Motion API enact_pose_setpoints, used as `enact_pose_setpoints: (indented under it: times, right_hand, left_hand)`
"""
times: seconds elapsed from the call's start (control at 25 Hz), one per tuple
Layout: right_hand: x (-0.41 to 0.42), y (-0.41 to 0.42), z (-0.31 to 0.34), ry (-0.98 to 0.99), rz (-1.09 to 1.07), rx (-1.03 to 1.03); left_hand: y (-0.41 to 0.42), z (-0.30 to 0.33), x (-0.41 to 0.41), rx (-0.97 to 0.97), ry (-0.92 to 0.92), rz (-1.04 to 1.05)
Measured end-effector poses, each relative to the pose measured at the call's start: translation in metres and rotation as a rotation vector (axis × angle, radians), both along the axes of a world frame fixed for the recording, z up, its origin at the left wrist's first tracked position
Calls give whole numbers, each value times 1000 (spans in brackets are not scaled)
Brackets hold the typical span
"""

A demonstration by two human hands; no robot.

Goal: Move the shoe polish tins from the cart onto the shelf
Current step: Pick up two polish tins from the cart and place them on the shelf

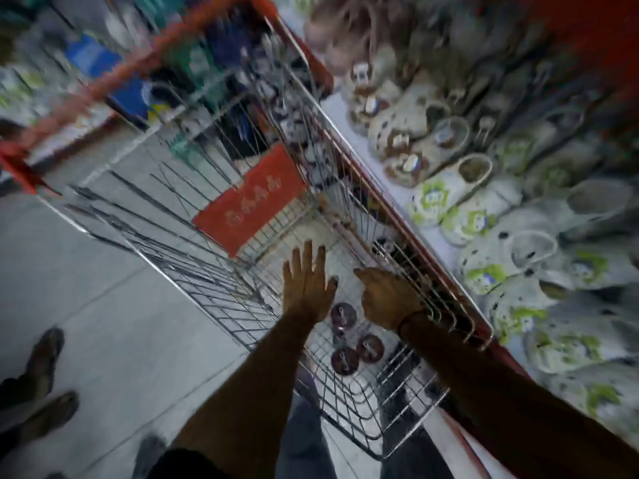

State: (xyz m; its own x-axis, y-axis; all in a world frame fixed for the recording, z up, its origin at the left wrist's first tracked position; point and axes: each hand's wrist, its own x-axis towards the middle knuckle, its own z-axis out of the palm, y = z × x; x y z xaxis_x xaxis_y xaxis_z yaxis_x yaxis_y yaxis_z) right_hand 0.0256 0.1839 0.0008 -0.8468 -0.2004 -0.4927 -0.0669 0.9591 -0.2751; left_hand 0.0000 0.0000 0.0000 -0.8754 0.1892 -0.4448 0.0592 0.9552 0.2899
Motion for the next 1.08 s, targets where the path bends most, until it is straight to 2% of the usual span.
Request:
enact_pose_setpoints:
  times: [0.08,0.2,0.28,0.44,0.56,0.72,0.88,1.08]
  right_hand:
    - [0,9,-57,-132,12,57]
    - [7,23,-118,-198,35,111]
    - [8,25,-140,-139,57,143]
    - [16,22,-145,-181,36,144]
    - [10,14,-109,-203,-36,111]
    - [-25,-4,-25,-32,-78,17]
    - [-81,-19,78,230,-143,-93]
    - [-123,-14,228,707,-267,-221]
  left_hand:
    - [19,-61,16,7,-187,-6]
    - [46,-129,47,-29,-332,70]
    - [61,-157,57,-31,-336,49]
    - [63,-168,58,-70,-293,-52]
    - [48,-131,33,-58,-258,-11]
    - [8,-39,-16,28,-88,16]
    - [-24,69,-67,203,149,120]
    - [-29,218,-118,401,564,110]
